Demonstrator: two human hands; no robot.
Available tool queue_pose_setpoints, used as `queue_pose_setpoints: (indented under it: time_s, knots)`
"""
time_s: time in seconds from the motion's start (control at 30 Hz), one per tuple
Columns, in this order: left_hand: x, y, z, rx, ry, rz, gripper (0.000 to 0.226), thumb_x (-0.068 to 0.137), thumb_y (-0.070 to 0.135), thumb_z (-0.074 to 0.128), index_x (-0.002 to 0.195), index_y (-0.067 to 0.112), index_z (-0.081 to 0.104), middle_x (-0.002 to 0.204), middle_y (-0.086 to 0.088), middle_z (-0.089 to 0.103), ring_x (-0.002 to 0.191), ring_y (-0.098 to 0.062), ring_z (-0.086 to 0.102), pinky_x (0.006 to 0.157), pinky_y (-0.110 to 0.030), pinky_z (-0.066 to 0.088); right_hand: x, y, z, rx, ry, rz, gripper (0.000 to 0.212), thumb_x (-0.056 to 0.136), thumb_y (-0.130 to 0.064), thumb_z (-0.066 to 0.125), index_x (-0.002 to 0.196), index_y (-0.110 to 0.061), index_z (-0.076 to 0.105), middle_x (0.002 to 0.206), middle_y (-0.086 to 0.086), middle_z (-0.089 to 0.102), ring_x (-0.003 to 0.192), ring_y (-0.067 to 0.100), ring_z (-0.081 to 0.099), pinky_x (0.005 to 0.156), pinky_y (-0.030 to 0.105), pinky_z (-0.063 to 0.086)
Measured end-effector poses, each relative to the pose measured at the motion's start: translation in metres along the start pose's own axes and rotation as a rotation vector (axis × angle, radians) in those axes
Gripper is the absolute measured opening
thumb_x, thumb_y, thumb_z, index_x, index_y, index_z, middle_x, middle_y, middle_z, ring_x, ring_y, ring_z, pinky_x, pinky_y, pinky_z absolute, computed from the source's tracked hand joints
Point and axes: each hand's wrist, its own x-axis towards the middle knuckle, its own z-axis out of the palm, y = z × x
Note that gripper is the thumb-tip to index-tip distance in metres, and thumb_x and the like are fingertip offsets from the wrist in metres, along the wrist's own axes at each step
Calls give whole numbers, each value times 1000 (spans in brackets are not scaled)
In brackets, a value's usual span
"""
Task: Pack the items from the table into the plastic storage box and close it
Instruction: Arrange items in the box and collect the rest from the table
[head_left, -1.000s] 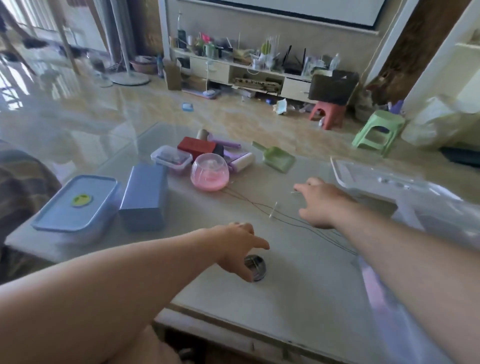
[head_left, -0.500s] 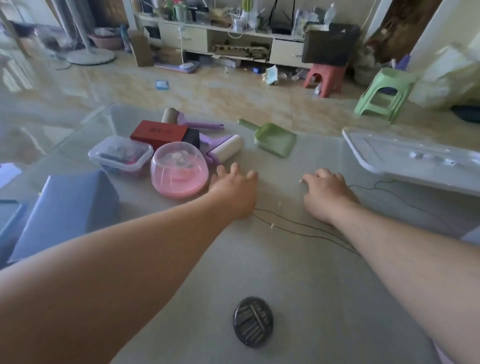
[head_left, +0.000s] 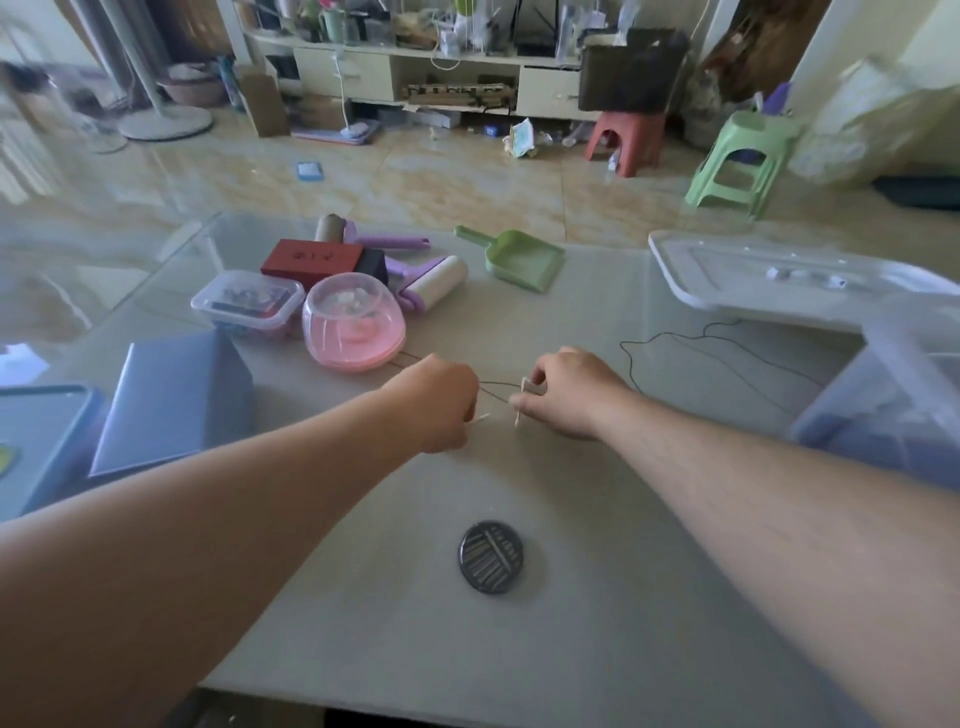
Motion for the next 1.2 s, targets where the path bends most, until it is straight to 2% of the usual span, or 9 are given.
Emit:
queue_pose_setpoints:
  time_s: [0.1,0.27,0.43,0.57,0.7,0.8,0.9,1.1,1.2]
  knots:
    - [-23,-5,1,140,-98,9,26,83,21,70,107,13,74,107,-5,71,102,-26,68,81,-31,55,-12,-19,15,27,2,-13,31,97,-38,61,112,-15,73,124,14,61,116,36,61,98,36,50]
    - [-48,-11,8,91,-150,27,26,83,22,65,108,16,70,107,-3,69,105,-26,64,83,-31,54,-32,-37,24,-167,-48,-110,21,97,-15,62,116,-14,70,122,12,61,115,37,62,95,43,55]
    - [-52,9,16,-122,32,134,29,93,20,55,111,33,73,105,4,70,103,-20,63,88,-27,48,-39,-29,26,-172,-35,-28,22,98,-21,62,119,-18,69,127,8,58,114,37,61,94,44,54]
    - [-42,27,30,-284,145,137,27,90,16,66,109,32,77,100,8,75,98,-16,66,88,-25,48,-44,-22,21,-11,-57,31,16,96,-16,61,100,-25,74,118,7,70,105,31,66,87,32,53]
    - [-58,25,18,-354,193,98,20,91,24,72,109,31,75,101,7,70,93,-13,63,91,-28,48,-60,-22,8,74,-123,-1,26,95,-16,55,108,-23,76,122,6,71,111,28,66,87,29,51]
    - [-85,27,11,-232,17,165,43,82,53,77,120,35,69,106,10,62,94,-10,59,92,-31,50,-69,-26,10,-18,-157,-75,25,94,-29,64,115,-19,72,123,4,61,110,27,63,88,35,53]
    - [-103,39,22,-149,-146,187,79,71,65,78,139,33,55,128,7,54,113,-16,57,98,-31,49,-72,-33,22,-129,-125,-114,19,96,-21,60,112,-20,70,122,4,58,107,30,62,89,39,54]
    - [-112,53,26,-19,-114,172,56,71,56,70,121,31,65,109,2,58,105,-21,61,87,-33,54,-97,-42,20,-355,-150,-94,31,101,-15,55,131,-16,64,135,7,62,132,31,53,82,40,46]
    - [-122,50,15,-22,-110,124,65,69,60,66,128,33,63,111,5,59,107,-19,60,91,-33,53,-116,-40,5,-322,-142,-78,30,99,-6,55,126,-14,65,127,8,67,110,32,62,75,36,43]
